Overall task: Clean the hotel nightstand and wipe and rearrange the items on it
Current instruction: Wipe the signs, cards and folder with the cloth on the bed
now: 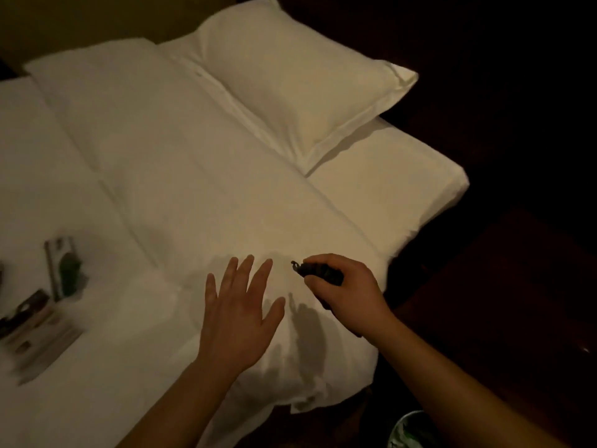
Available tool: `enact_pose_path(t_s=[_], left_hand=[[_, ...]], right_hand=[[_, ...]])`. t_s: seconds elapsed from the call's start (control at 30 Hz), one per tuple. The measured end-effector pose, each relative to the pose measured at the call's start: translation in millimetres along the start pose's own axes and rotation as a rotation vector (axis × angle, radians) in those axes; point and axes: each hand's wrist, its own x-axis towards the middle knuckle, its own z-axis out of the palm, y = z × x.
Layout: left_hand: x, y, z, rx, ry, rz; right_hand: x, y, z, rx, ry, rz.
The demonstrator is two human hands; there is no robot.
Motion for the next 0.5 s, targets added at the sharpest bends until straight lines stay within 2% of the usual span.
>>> enact_pose_path(t_s=[0.23, 0.5], left_hand=[[-41, -114, -31, -0.084, 0.029, -0.161], [-85, -226, -42, -0.186, 0.033, -0.346]], right_hand=[[12, -47, 119, -0.080, -0.181, -0.062], [20, -78, 230, -0.149, -0.304, -0.073]])
